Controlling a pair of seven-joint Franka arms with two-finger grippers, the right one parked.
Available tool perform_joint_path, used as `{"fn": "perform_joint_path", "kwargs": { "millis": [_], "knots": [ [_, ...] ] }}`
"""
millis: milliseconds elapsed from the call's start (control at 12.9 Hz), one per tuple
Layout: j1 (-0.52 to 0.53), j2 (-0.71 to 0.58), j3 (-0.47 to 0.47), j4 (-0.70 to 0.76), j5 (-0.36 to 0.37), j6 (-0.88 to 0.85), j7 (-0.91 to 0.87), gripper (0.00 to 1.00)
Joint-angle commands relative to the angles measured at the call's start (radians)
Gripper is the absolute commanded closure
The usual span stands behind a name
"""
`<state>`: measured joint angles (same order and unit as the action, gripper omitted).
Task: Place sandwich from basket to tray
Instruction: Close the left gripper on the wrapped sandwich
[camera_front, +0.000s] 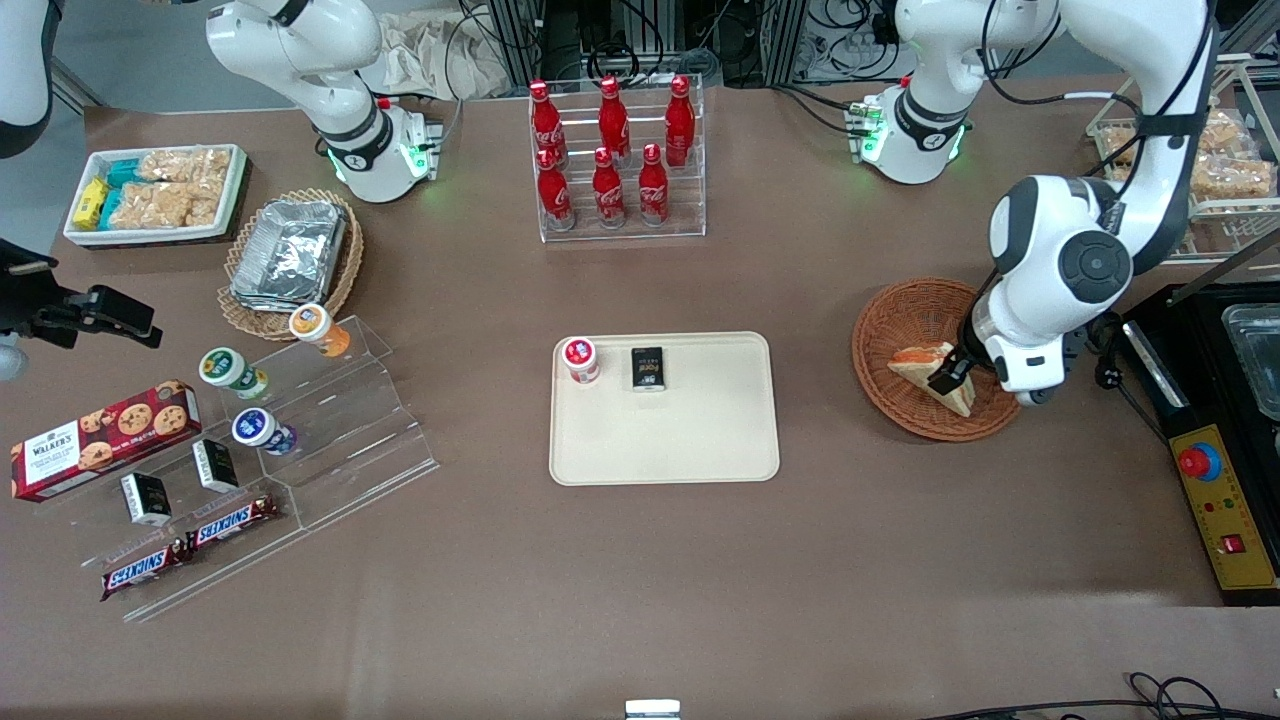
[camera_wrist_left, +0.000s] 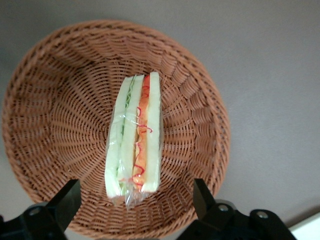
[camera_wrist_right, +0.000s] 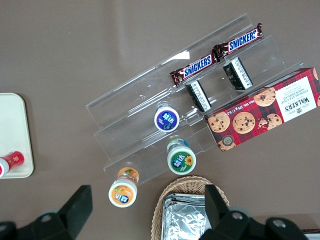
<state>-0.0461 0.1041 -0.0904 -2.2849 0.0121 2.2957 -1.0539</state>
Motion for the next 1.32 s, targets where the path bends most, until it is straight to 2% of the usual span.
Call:
{"fn": "perform_joint_path", "kwargs": {
  "millis": [0,233,311,389,933,1244],
  "knots": [
    [0.006,0.0,-0.009,-0.1,0.019,0.126,-0.032,0.0],
    [0.006,0.003,-0.008,-0.185,0.019,0.23,-0.029,0.01],
    [0.006,0.006,-0.008,-0.186,0.019,0.238,-0.029,0.36],
    [0.006,0.008,-0.008,-0.185,0.019,0.238,-0.029,0.99],
    [0.006,-0.01,-0.006,-0.166,0.02,0.222,-0.006,1.0],
    [0.026,-0.122,0.001,-0.102,0.019,-0.007,0.223,1.0]
  ]
}}
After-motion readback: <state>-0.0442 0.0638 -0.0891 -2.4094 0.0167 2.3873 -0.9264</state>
